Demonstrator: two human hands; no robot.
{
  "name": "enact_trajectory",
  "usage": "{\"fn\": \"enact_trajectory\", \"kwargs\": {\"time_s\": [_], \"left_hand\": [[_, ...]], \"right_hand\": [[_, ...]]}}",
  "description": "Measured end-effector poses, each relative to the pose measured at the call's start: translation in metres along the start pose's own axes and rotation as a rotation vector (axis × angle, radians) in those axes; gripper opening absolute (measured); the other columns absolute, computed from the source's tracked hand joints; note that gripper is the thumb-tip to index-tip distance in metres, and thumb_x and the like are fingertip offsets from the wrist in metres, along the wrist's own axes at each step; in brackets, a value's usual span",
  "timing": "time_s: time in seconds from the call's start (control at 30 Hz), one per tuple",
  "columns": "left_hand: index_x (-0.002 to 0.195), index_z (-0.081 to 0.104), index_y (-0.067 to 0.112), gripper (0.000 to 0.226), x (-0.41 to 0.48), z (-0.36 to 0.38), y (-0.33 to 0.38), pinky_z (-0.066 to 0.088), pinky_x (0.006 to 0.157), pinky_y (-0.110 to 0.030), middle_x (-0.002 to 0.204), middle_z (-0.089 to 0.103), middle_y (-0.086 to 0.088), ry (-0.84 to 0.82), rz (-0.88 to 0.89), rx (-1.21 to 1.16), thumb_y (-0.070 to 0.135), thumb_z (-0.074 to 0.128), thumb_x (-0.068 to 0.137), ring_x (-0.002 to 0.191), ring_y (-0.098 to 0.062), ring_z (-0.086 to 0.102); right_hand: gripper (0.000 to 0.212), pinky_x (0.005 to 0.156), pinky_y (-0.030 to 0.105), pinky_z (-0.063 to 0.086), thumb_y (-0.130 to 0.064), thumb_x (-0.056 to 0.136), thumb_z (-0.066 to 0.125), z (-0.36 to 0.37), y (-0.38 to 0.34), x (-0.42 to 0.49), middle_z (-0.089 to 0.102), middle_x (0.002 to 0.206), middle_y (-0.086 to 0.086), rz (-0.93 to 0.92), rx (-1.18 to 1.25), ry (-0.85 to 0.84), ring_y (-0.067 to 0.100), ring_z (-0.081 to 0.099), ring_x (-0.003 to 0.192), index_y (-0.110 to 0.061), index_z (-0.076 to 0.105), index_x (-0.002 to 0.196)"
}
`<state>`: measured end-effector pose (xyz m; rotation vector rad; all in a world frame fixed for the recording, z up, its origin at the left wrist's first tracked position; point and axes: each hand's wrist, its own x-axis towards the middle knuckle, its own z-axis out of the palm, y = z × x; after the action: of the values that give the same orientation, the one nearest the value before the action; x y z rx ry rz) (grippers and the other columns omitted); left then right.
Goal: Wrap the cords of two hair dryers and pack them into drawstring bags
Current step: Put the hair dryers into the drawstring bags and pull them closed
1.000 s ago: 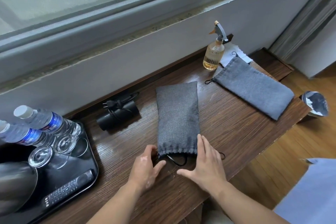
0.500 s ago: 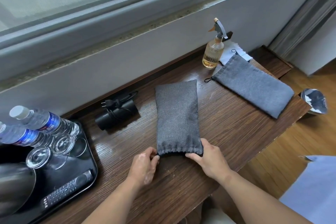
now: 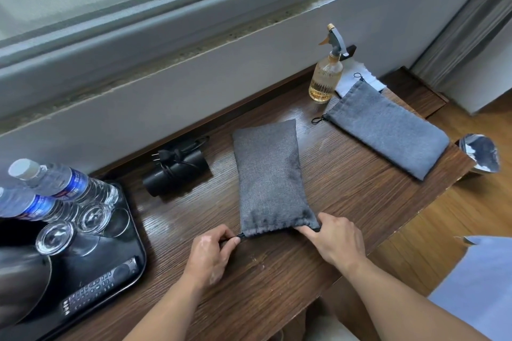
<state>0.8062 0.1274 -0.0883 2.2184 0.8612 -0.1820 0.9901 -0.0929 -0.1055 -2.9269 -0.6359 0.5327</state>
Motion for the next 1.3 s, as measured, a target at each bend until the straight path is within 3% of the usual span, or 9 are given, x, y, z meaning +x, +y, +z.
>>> {"fn": "enact_trajectory", "kwargs": {"time_s": [0.2, 0.4, 0.57, 0.67, 1.03, 1.13, 1.2, 1.23, 1.3], "left_hand": [[0.068, 0.064, 0.036, 0.025, 0.005, -0.005, -0.012, 0.040, 0.061, -0.006, 0.069, 0.067, 0.014, 0.013, -0.062, -0.056, 0.033, 0.077, 0.089, 0.068, 0.002, 0.059], [0.067, 0.061, 0.035, 0.028, 0.004, -0.013, -0.030, 0.040, 0.059, -0.009, 0.068, 0.065, 0.009, 0.015, -0.092, -0.035, 0.032, 0.074, 0.091, 0.067, -0.002, 0.058], [0.071, 0.063, 0.033, 0.023, 0.004, -0.029, -0.049, 0.039, 0.059, -0.016, 0.072, 0.065, 0.007, -0.006, -0.116, -0.006, 0.034, 0.072, 0.093, 0.068, -0.008, 0.056], [0.071, 0.062, 0.033, 0.024, 0.005, -0.039, -0.061, 0.038, 0.059, -0.020, 0.070, 0.064, 0.007, 0.014, -0.145, 0.012, 0.035, 0.073, 0.092, 0.066, -0.008, 0.055], [0.068, 0.062, 0.029, 0.026, 0.011, -0.048, -0.074, 0.036, 0.063, -0.031, 0.068, 0.063, 0.006, 0.121, -0.210, 0.062, 0.033, 0.075, 0.091, 0.066, -0.016, 0.055], [0.075, 0.066, 0.036, 0.017, 0.011, -0.046, -0.067, 0.044, 0.073, -0.030, 0.082, 0.069, 0.007, 0.050, -0.204, 0.154, 0.040, 0.074, 0.090, 0.081, -0.017, 0.063], [0.102, 0.076, 0.031, 0.013, 0.010, -0.041, -0.059, 0.049, 0.095, -0.031, 0.108, 0.072, 0.004, 0.019, -0.178, 0.237, 0.036, 0.074, 0.090, 0.105, -0.019, 0.064], [0.118, 0.073, 0.026, 0.029, 0.010, -0.036, -0.054, 0.046, 0.106, -0.031, 0.122, 0.068, 0.003, 0.010, -0.157, 0.267, 0.030, 0.072, 0.089, 0.118, -0.019, 0.059], [0.135, 0.064, 0.019, 0.051, 0.009, -0.026, -0.031, 0.034, 0.117, -0.030, 0.138, 0.060, 0.001, 0.038, -0.082, 0.228, 0.019, 0.067, 0.085, 0.132, -0.020, 0.050]], "right_hand": [[0.086, 0.072, 0.034, 0.051, -0.103, 0.059, 0.027, 0.002, 0.013, 0.014, 0.068, 0.075, -0.005, -0.157, -0.049, -0.009, 0.021, 0.068, 0.083, -0.021, 0.053, 0.071], [0.088, 0.068, 0.033, 0.048, -0.103, 0.051, -0.002, 0.000, 0.033, 0.026, 0.058, 0.072, -0.011, -0.331, -0.134, -0.030, 0.017, 0.067, 0.083, -0.024, 0.034, 0.062], [0.100, 0.066, 0.032, 0.043, -0.097, 0.053, -0.019, -0.006, 0.047, 0.033, 0.067, 0.084, -0.006, -0.415, -0.183, -0.011, 0.016, 0.067, 0.088, -0.022, 0.043, 0.074], [0.091, 0.068, 0.032, 0.047, -0.094, 0.064, -0.010, -0.008, 0.058, 0.038, 0.065, 0.081, -0.008, -0.437, -0.182, -0.016, 0.014, 0.067, 0.087, -0.023, 0.046, 0.074], [0.100, 0.075, 0.030, 0.049, -0.091, 0.066, -0.017, -0.011, 0.079, 0.044, 0.067, 0.089, -0.010, -0.409, -0.166, -0.053, 0.010, 0.066, 0.093, -0.023, 0.054, 0.084], [0.104, 0.082, 0.032, 0.049, -0.089, 0.064, -0.019, -0.013, 0.071, 0.043, 0.066, 0.097, -0.010, -0.383, -0.178, -0.088, 0.013, 0.065, 0.101, -0.024, 0.058, 0.091], [0.118, 0.085, 0.032, 0.047, -0.088, 0.057, -0.031, -0.015, 0.065, 0.044, 0.061, 0.100, -0.010, -0.402, -0.240, -0.123, 0.013, 0.061, 0.103, -0.028, 0.062, 0.098], [0.116, 0.088, 0.032, 0.044, -0.089, 0.060, -0.028, -0.015, 0.062, 0.044, 0.058, 0.102, -0.012, -0.413, -0.278, -0.125, 0.013, 0.058, 0.105, -0.029, 0.063, 0.099], [0.083, 0.094, 0.035, 0.041, -0.087, 0.076, 0.009, -0.015, 0.059, 0.042, 0.056, 0.112, -0.013, -0.444, -0.308, -0.031, 0.015, 0.055, 0.112, -0.033, 0.066, 0.104]]}}
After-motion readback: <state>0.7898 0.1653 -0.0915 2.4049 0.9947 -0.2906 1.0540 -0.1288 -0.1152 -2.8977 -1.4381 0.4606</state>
